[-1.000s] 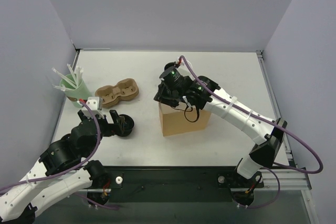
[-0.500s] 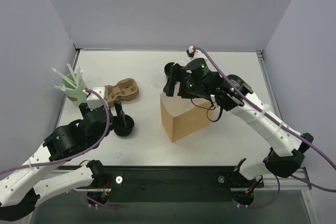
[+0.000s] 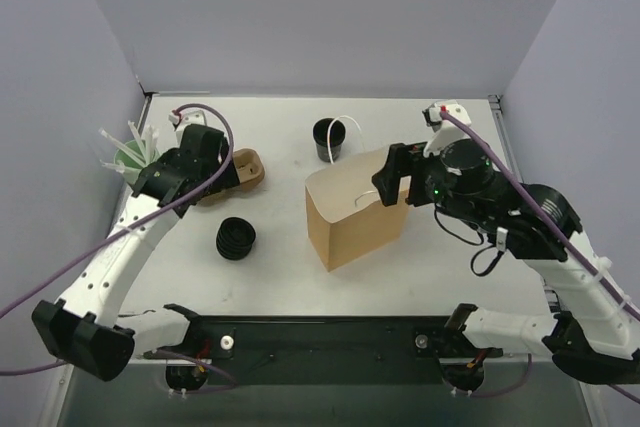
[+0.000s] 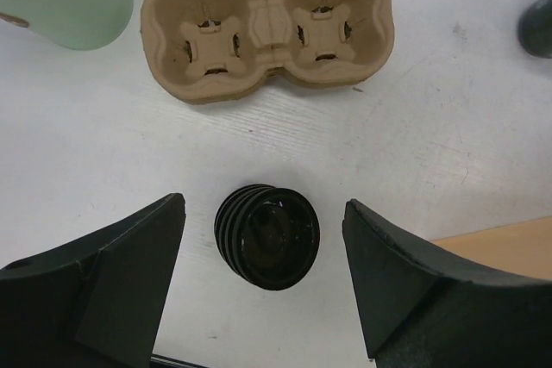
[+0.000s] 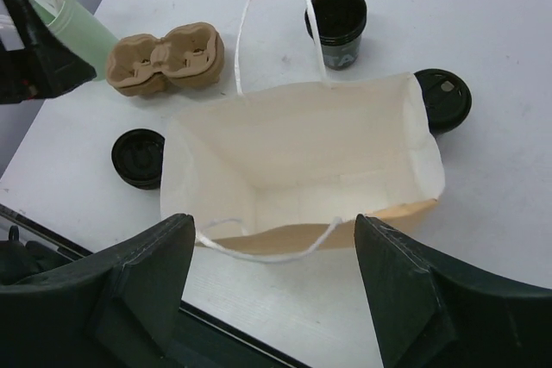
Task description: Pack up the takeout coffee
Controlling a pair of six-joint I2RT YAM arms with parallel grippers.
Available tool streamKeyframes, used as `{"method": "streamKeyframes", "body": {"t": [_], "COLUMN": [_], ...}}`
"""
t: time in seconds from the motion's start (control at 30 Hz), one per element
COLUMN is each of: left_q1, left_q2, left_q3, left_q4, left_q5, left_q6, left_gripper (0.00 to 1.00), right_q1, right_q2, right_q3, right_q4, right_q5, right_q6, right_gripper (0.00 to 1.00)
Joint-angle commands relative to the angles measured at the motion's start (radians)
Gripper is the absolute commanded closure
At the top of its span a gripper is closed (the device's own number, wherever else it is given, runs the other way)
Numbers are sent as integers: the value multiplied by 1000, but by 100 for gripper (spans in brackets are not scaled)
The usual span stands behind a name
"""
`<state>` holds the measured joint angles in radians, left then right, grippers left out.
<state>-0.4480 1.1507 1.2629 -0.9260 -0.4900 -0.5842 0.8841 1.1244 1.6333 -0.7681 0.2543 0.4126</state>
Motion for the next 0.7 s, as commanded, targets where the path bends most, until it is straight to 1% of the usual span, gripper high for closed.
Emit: {"method": "streamKeyframes", "body": {"t": [0.0,0.07,0.2,0.23,0.33,0.37,0.43,0.5,0.67], "left_q1": [83,120,184,193,209,209,219,247,262], "left_q2": [107,184,328,381,469,487,530,549,598], "left_q3": [81,102,161,177,239,266,288,325,369], "left_q4": [123,157,214,217,225,227,223,214,181], "left_q5": [181,205,226,232,231,197,176,208,255], "left_q6": [106,127,139,144,188,216,230,227,192], "left_gripper": [16,18,19,20,21,20,21,21,21], "right_q1": [4,6,7,9,10,10,10,10,10], "right_q2": [-107,-156,-213,-227,-297,-328,-359,-385,-437], "right_q3": [-81,-148,-228,-242,-302,-308,-316,-288,-224], "right_q4": [-39,-40,-49,-53,-34,-28,-20,-7,-29], "right_q5": [4,-7,-21,-27,-88,-133,-159,-207,-181], "right_q6": [-37,-34,-54,-51,-47,-52,-35,-9,90], "right_gripper": [25,25,25,25,25,25,25,25,25]}}
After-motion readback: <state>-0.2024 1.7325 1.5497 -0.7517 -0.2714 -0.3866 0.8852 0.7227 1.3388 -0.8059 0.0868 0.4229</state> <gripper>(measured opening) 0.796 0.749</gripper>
